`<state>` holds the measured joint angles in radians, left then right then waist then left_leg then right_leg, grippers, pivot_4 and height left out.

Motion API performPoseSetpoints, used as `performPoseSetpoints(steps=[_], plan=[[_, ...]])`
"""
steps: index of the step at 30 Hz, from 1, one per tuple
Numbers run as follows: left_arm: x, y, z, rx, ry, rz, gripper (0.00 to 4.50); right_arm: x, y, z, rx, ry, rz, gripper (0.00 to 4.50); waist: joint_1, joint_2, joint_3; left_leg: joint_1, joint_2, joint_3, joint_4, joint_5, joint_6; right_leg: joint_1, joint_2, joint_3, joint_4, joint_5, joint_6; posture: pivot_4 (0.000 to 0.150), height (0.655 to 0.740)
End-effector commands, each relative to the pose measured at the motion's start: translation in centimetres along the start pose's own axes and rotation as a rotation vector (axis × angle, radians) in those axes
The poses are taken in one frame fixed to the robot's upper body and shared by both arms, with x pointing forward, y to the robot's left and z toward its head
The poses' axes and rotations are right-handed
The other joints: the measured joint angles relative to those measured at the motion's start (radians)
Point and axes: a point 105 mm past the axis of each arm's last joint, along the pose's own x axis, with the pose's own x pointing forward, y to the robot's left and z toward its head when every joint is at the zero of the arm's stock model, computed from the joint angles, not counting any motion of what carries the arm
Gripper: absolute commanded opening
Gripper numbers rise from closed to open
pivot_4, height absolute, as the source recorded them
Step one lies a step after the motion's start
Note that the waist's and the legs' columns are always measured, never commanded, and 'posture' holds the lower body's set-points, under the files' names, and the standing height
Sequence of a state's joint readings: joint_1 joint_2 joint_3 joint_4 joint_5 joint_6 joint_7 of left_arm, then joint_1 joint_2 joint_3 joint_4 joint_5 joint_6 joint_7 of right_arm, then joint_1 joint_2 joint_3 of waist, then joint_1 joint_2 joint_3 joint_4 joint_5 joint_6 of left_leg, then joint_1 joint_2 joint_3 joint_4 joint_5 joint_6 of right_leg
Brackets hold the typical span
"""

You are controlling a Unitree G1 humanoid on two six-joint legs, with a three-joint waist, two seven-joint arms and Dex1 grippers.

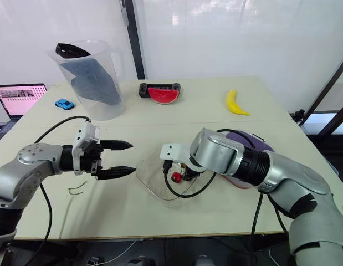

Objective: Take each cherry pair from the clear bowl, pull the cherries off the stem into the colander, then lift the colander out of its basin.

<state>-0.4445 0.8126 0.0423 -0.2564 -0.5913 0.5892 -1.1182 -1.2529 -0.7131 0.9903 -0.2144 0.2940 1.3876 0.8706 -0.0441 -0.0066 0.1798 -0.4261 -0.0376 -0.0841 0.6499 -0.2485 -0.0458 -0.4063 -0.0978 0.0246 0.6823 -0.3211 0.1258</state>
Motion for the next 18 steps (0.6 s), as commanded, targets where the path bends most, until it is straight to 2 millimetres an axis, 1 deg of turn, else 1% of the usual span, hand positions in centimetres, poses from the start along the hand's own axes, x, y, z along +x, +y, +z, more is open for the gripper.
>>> performPoseSetpoints(steps=[1,4,7,8,15,16,18], plan=[[0.1,-0.1,0.7,0.047,-0.010,-0.006,4.50,-0.4,-0.1,0.1,-0.011,-0.002,-0.016,2.18,0.000,0.000,0.000,0.000,0.000,0.000,0.000,0.000,0.000,0.000,0.000,0.000,0.000,0.000,0.000,0.150,0.7400],[0.2,-0.1,0.7,0.049,-0.012,-0.008,4.50,0.0,-0.1,0.0,0.000,0.003,-0.016,2.18,0.000,0.000,0.000,0.000,0.000,0.000,0.000,0.000,0.000,0.000,0.000,0.000,0.000,0.000,0.000,0.150,0.7400],[0.2,-0.1,0.7,0.050,-0.012,-0.005,4.50,0.0,-0.1,0.1,0.000,-0.005,-0.018,1.42,0.000,0.000,0.000,0.000,0.000,0.000,0.000,0.000,0.000,0.000,0.000,0.000,0.000,0.000,0.000,0.150,0.7400],[0.2,0.0,0.7,0.049,-0.013,-0.003,4.50,-0.2,-0.1,0.3,-0.001,-0.013,-0.020,1.00,0.000,0.000,0.000,0.000,0.000,0.000,0.000,0.000,0.000,0.000,0.000,0.000,0.000,0.000,0.000,0.150,0.7400],[0.1,0.2,0.9,0.036,-0.028,0.007,4.50,-1.2,0.0,0.9,-0.021,-0.056,-0.021,1.00,0.000,0.000,0.000,0.000,0.000,0.000,0.000,0.000,0.000,0.000,0.000,0.000,0.000,0.000,0.000,0.150,0.7400],[0.0,0.3,1.0,0.031,-0.035,0.010,4.50,-1.6,0.2,1.2,-0.032,-0.083,-0.009,1.00,0.000,0.000,0.000,0.000,0.000,0.000,0.000,0.000,0.000,0.000,0.000,0.000,0.000,0.000,0.000,0.150,0.7400],[-0.1,0.6,1.6,0.012,-0.073,0.020,4.50,-3.1,0.8,1.9,-0.043,-0.156,0.024,1.00,0.001,0.000,0.000,0.000,0.000,0.000,0.000,0.000,0.000,0.000,0.000,0.000,0.000,0.000,0.000,0.150,0.7400]])
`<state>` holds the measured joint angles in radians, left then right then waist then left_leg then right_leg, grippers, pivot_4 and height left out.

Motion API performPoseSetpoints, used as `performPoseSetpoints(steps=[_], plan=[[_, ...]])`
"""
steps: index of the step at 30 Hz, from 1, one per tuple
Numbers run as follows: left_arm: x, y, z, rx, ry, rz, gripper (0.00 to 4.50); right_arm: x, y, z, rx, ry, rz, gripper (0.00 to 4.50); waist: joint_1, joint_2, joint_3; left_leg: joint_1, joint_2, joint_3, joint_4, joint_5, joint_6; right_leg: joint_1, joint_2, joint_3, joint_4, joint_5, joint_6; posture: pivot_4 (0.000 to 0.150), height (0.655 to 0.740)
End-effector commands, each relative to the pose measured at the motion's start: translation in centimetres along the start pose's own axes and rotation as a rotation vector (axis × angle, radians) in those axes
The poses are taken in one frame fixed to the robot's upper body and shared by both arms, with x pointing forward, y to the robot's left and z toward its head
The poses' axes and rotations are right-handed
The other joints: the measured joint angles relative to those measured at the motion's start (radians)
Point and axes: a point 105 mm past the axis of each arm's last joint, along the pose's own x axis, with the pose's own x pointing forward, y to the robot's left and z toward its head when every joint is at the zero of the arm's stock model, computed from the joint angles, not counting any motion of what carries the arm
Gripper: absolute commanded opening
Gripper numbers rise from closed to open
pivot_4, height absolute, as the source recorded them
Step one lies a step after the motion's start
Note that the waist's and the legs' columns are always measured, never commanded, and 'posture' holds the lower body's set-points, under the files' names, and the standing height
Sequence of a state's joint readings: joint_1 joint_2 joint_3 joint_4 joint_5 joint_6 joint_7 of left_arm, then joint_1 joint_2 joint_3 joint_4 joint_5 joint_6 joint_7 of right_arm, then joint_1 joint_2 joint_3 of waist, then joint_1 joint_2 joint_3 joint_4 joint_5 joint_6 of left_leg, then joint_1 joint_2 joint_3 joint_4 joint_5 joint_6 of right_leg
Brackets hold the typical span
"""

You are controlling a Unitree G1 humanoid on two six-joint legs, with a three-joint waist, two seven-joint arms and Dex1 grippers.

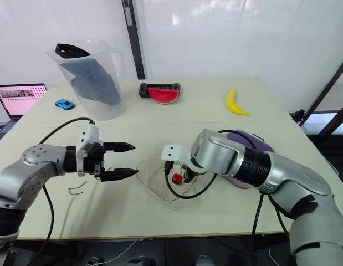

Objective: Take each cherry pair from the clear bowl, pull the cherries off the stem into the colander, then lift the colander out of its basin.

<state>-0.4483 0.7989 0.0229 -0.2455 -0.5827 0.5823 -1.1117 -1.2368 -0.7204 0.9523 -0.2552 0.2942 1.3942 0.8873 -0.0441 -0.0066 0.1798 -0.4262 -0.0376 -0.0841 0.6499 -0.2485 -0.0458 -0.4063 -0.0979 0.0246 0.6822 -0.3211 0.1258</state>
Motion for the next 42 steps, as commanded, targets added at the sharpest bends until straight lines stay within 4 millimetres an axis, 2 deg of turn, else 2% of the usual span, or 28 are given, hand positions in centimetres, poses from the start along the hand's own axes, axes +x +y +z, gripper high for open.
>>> performPoseSetpoints(steps=[1,4,6,7,9,12,14,18,21,23,25,32,42], plan=[[-0.7,0.7,2.2,0.012,-0.091,0.029,4.50,-3.2,0.5,1.8,-0.049,-0.155,0.009,1.00,0.003,0.000,0.000,0.000,0.000,0.000,0.000,0.000,0.000,0.000,0.000,0.000,0.000,0.000,0.000,0.150,0.7400],[-1.1,1.2,3.4,-0.028,-0.160,0.044,4.50,-5.2,0.3,2.7,-0.106,-0.310,-0.019,1.00,0.003,0.000,0.000,0.000,0.000,0.000,0.001,0.000,0.000,0.001,0.000,0.000,0.000,0.000,0.000,0.150,0.7400],[-1.4,1.5,4.0,-0.053,-0.199,0.049,4.50,-6.6,-0.1,3.4,-0.226,-0.432,-0.109,1.00,0.005,0.000,0.000,0.000,0.000,-0.001,0.001,0.000,0.000,0.001,0.000,-0.001,-0.001,0.000,0.000,0.150,0.7400],[-1.4,1.6,4.4,-0.065,-0.219,0.051,4.50,-7.0,-0.4,3.5,-0.280,-0.457,-0.164,1.00,0.003,0.000,0.000,0.000,0.000,0.000,0.001,0.000,0.000,0.001,0.000,-0.001,-0.001,0.000,0.000,0.150,0.7400],[-1.7,2.0,5.1,-0.087,-0.264,0.060,4.50,-7.3,-0.8,3.0,-0.269,-0.474,-0.199,1.00,0.002,0.000,0.000,0.000,0.000,0.000,0.001,0.000,0.000,0.001,0.000,0.000,0.000,0.000,0.000,0.150,0.7400],[-2.6,3.7,8.1,-0.158,-0.440,0.102,4.50,-8.6,-1.8,4.1,-0.276,-0.651,-0.353,1.00,0.005,-0.002,0.000,0.000,0.000,0.000,0.002,0.000,0.000,0.001,0.000,-0.001,0.000,0.000,0.000,0.150,0.7400],[-3.0,4.4,9.2,-0.180,-0.490,0.116,4.50,-9.3,-2.5,4.5,-0.292,-0.707,-0.476,1.00,0.003,-0.003,0.000,0.000,0.000,0.000,0.002,0.000,0.000,0.002,0.000,-0.001,0.000,0.000,0.000,0.150,0.7400],[-2.9,4.9,9.6,-0.200,-0.494,0.112,4.50,-11.1,-2.8,6.2,-0.313,-0.873,-0.622,1.00,-0.001,-0.003,-0.001,0.000,0.000,0.000,0.002,0.003,-0.006,0.001,0.000,0.000,0.001,0.000,0.000,0.150,0.7400],[-2.6,5.0,9.8,-0.209,-0.500,0.102,4.50,-13.2,-3.9,6.5,-0.345,-0.948,-0.867,1.00,0.000,-0.003,-0.001,0.000,0.000,0.000,0.001,0.004,-0.007,0.001,0.000,0.000,0.001,0.000,0.000,0.150,0.7400],[-1.9,4.8,10.1,-0.206,-0.506,0.084,4.50,-12.7,-3.7,6.3,-0.485,-0.891,-1.033,1.00,0.005,-0.003,-0.001,0.000,0.000,0.000,0.001,0.005,-0.009,0.001,0.000,0.000,0.001,0.000,0.000,0.150,0.7400],[-1.4,4.5,10.4,-0.203,-0.513,0.060,4.50,-12.1,-3.1,6.2,-0.579,-0.863,-1.115,1.00,0.011,-0.005,-0.002,0.000,-0.001,0.000,0.002,0.005,-0.009,0.002,0.000,0.000,0.000,0.000,0.000,0.150,0.7400],[-0.6,4.5,11.4,-0.173,-0.564,0.058,4.50,-11.1,-1.7,6.5,-0.637,-0.876,-1.159,1.00,0.000,-0.005,-0.002,0.000,-0.001,0.000,0.001,0.005,-0.009,0.001,0.000,0.000,0.001,0.000,0.000,0.150,0.7400],[1.2,4.0,12.5,-0.140,-0.628,0.043,4.50,-11.6,-1.5,7.1,-0.636,-0.918,-1.185,1.00,0.005,-0.006,-0.002,0.000,-0.001,0.000,0.002,0.005,-0.009,0.002,0.000,0.000,0.000,0.000,0.000,0.150,0.7400]])
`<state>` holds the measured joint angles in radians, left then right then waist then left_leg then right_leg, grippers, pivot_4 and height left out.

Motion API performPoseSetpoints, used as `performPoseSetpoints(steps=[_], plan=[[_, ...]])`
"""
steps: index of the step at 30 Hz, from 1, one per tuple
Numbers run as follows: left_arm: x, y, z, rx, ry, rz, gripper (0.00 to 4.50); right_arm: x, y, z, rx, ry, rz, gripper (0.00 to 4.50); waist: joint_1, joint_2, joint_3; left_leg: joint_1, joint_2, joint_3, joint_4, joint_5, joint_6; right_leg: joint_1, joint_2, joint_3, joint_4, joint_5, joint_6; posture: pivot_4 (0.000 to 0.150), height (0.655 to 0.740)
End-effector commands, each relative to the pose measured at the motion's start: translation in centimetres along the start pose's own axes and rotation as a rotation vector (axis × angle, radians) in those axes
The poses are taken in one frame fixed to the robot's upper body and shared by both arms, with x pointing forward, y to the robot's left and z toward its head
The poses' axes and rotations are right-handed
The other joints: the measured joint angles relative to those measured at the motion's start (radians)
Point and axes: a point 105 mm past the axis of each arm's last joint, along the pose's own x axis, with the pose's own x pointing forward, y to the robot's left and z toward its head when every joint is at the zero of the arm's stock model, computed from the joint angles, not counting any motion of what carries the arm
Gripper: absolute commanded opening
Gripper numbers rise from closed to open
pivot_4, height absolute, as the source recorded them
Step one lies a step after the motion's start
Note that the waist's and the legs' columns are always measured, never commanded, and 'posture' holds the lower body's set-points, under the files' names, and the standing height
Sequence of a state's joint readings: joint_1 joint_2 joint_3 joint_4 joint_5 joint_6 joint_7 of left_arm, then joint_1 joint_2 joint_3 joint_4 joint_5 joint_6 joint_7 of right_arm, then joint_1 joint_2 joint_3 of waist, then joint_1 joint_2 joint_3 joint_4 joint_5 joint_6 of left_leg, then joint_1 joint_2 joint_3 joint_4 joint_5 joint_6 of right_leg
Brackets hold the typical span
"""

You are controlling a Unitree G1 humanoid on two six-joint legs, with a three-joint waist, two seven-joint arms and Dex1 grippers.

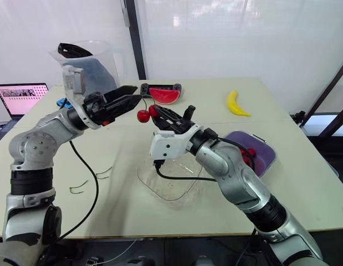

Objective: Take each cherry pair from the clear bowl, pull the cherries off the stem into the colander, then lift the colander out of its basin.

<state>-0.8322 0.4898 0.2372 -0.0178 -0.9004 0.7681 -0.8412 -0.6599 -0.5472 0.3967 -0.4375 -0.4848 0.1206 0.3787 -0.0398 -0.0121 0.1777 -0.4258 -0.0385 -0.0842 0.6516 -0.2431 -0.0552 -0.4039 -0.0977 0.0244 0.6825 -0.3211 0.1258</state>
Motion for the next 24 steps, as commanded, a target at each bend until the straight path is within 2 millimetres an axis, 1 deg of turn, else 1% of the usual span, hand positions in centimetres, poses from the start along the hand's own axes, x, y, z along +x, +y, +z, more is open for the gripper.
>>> performPoseSetpoints(steps=[1,6,11,13,15,24], plan=[[1.1,-1.2,0.6,0.067,-0.035,-0.034,4.50,-0.1,-1.6,0.6,-0.002,-0.023,-0.072,1.00,0.001,0.000,0.000,0.000,0.000,0.000,0.000,0.000,0.000,0.000,0.000,0.000,0.000,0.000,0.000,0.150,0.7400],[1.6,-1.4,0.4,0.067,-0.060,-0.035,4.50,-0.1,-1.8,0.6,0.019,-0.017,-0.090,1.00,-0.004,0.000,0.000,0.000,0.000,0.000,-0.001,0.000,0.000,0.000,0.000,0.000,0.000,0.000,0.000,0.150,0.7400],[1.9,-1.4,0.6,0.051,-0.086,-0.040,4.50,-0.1,-1.7,0.6,0.023,-0.015,-0.090,1.00,-0.002,0.000,0.000,0.000,0.000,0.000,0.000,0.000,0.000,0.000,0.000,0.000,0.000,0.000,0.000,0.150,0.7400],[1.9,-1.4,0.6,0.047,-0.089,-0.039,3.94,-0.1,-1.7,0.5,0.028,-0.014,-0.091,0.97,-0.002,0.000,0.000,0.000,0.000,0.000,0.000,0.000,0.000,0.000,0.000,0.000,0.000,0.000,0.000,0.150,0.7400],[2.0,-1.3,0.6,0.048,-0.088,-0.034,3.21,-0.1,-1.7,0.6,0.033,-0.015,-0.092,0.97,-0.003,0.000,0.000,0.000,0.000,0.000,-0.001,0.000,0.000,0.000,0.000,0.000,0.000,0.000,0.000,0.150,0.7400],[2.2,-1.2,0.7,0.025,-0.125,-0.019,3.21,-0.1,-1.7,0.6,0.040,-0.017,-0.089,0.97,-0.003,0.000,0.000,0.000,0.000,0.000,0.000,0.000,0.000,0.000,0.000,0.000,0.000,0.000,0.000,0.150,0.7400]])
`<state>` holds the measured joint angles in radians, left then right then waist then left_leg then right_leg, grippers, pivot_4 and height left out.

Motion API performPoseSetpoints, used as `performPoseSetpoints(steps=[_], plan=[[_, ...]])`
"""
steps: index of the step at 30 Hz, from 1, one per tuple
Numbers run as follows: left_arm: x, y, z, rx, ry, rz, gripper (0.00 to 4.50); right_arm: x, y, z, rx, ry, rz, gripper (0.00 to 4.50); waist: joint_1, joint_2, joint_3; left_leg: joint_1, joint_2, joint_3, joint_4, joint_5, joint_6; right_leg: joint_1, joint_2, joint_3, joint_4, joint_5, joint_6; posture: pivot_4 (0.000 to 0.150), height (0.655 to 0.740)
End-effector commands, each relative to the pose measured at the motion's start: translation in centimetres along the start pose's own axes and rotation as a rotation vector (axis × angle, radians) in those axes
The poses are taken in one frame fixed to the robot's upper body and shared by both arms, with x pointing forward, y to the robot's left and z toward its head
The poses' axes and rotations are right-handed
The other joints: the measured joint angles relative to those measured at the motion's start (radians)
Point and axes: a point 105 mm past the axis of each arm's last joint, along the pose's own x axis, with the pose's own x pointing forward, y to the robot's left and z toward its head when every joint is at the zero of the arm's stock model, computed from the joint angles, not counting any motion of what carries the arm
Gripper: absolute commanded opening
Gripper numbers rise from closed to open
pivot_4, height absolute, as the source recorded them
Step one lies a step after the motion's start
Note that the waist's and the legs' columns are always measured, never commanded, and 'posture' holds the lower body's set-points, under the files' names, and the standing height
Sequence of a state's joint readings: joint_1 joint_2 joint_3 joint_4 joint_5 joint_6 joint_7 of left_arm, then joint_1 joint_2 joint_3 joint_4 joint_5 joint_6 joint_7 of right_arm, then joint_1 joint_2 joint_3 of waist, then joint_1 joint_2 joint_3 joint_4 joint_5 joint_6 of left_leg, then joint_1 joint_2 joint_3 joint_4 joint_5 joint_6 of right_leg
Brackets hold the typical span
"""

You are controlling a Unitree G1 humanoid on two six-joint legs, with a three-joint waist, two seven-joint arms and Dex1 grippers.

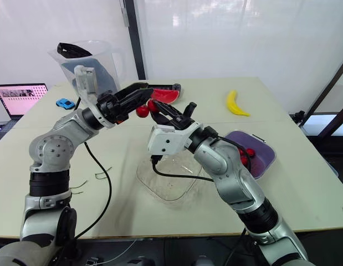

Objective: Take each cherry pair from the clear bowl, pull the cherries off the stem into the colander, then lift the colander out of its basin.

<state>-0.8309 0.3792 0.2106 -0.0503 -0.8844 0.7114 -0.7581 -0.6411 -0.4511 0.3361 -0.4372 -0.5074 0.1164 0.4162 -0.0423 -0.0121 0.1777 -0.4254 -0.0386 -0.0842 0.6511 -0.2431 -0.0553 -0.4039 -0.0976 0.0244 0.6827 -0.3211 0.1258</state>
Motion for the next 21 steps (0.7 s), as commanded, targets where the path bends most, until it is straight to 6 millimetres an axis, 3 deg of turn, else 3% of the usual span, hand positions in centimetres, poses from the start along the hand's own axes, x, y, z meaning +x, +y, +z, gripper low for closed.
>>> performPoseSetpoints(steps=[1,4,8,9,15,18,21], plan=[[0.29,-0.62,1.48,0.029,-0.059,-0.026,3.21,-0.22,-1.07,0.51,-0.015,-0.022,-0.042,0.97,0.000,0.000,0.000,0.000,0.000,0.000,0.000,0.000,0.000,0.000,0.000,0.000,0.000,0.000,0.000,0.150,0.7400],[0.35,-0.48,1.47,0.013,-0.066,-0.021,2.28,-0.21,-1.06,0.52,-0.020,-0.025,-0.040,0.97,0.000,0.000,0.000,0.000,0.000,0.000,0.000,0.000,0.000,0.000,0.000,0.000,0.000,0.000,0.000,0.150,0.7400],[0.46,-0.38,1.49,-0.026,-0.076,-0.022,0.23,-0.24,-1.04,0.47,-0.022,-0.025,-0.037,0.97,0.000,0.000,0.000,0.000,0.000,0.000,0.000,0.000,0.000,0.000,0.000,0.000,0.000,0.000,0.000,0.150,0.7400],[0.48,-0.42,1.51,-0.032,-0.077,-0.025,0.06,-0.24,-1.03,0.46,-0.021,-0.025,-0.037,0.97,0.000,0.000,0.000,0.000,0.000,0.000,0.000,0.000,0.000,0.000,0.000,0.000,0.000,0.000,0.000,0.150,0.7400],[0.47,-0.55,1.36,-0.037,-0.065,-0.032,0.06,-0.29,-0.76,0.42,0.028,-0.030,-0.020,0.97,0.000,0.000,0.000,0.000,0.000,0.000,0.000,0.000,0.000,0.000,0.000,0.000,0.000,0.000,0.000,0.150,0.7400],[0.44,-0.54,1.24,-0.035,-0.056,-0.033,0.00,-0.48,-0.63,0.34,0.068,-0.037,-0.007,2.02,0.000,0.000,0.000,0.000,0.000,0.000,0.000,0.000,0.000,0.000,0.000,0.000,0.000,0.000,0.000,0.150,0.7400],[0.19,-0.03,1.33,-0.008,-0.040,-0.018,0.00,-1.19,-0.78,-0.24,0.054,-0.033,0.018,3.53,0.000,0.000,0.000,0.000,0.000,0.000,0.000,0.000,0.000,0.000,0.000,0.000,0.000,0.000,0.000,0.150,0.7400]])
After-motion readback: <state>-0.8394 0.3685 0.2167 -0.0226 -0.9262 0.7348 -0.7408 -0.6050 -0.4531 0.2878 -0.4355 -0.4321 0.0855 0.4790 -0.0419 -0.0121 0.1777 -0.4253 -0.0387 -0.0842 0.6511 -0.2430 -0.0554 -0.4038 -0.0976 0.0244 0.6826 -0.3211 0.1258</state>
